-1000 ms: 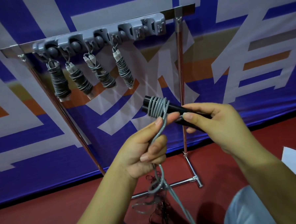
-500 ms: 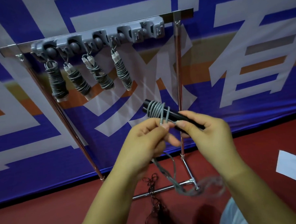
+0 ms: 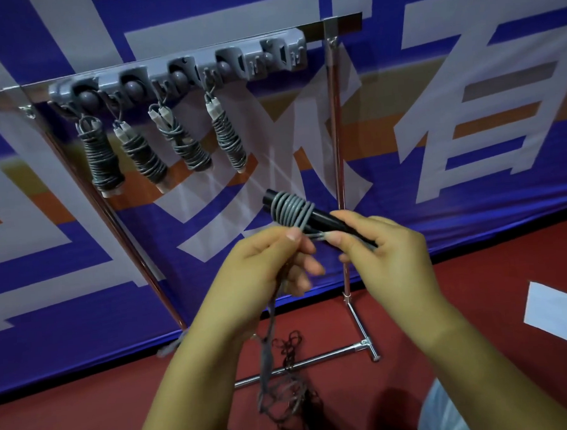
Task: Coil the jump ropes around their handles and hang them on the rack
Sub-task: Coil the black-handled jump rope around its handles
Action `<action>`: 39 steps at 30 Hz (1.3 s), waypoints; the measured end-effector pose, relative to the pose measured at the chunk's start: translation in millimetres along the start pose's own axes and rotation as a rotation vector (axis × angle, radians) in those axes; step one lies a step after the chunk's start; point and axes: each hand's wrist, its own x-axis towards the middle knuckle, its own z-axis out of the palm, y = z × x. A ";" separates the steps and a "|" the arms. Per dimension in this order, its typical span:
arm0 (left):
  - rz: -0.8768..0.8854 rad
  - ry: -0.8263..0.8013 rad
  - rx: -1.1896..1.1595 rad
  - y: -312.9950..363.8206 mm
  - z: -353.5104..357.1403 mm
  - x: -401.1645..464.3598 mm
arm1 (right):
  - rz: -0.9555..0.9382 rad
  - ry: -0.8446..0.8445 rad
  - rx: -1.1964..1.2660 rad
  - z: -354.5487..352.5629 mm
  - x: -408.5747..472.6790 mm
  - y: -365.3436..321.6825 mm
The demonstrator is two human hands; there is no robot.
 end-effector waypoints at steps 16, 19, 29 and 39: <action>-0.169 -0.089 -0.350 -16.8 -22.0 -3.3 | 0.405 -0.129 0.641 -6.9 6.4 -6.6; -0.161 -0.101 -0.394 -17.6 -27.6 -5.2 | 0.418 -0.173 0.667 -12.5 7.5 -6.6; -0.037 -0.157 -0.082 -23.6 -37.8 -3.1 | 0.428 -0.408 0.719 -22.8 17.1 -4.7; 0.253 -0.298 0.347 -17.9 -28.6 -4.7 | 0.294 -0.904 0.661 -46.7 31.8 -5.8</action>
